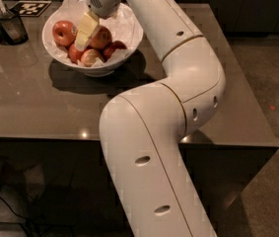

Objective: Pick apple from white bowl

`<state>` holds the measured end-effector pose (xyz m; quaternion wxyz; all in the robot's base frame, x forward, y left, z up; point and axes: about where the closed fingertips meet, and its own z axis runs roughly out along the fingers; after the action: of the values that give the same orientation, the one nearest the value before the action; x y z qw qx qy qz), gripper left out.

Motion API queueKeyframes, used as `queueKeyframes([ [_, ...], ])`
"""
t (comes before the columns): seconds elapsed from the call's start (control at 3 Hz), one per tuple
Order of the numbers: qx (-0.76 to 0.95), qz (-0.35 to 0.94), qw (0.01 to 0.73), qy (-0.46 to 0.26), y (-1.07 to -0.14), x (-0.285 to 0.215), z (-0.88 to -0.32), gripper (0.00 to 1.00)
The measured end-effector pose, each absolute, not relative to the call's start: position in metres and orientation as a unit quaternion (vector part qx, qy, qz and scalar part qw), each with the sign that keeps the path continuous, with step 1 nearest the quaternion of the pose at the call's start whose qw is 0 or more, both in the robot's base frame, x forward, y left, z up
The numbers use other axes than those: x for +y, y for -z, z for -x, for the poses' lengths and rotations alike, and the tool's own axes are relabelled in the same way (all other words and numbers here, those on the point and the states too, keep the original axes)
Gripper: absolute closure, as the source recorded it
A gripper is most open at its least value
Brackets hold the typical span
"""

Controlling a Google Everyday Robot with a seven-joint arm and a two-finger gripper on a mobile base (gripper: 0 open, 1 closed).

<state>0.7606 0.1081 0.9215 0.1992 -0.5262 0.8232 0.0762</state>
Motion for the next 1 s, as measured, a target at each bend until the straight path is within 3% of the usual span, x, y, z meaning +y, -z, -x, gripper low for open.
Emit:
queueKeyframes([
  [0.33, 0.830, 0.518, 0.191, -0.081, -0.908, 0.107, -0.765, 0.00],
  [1.0, 0.826, 0.516, 0.211, -0.083, -0.906, 0.118, -0.776, 0.43],
])
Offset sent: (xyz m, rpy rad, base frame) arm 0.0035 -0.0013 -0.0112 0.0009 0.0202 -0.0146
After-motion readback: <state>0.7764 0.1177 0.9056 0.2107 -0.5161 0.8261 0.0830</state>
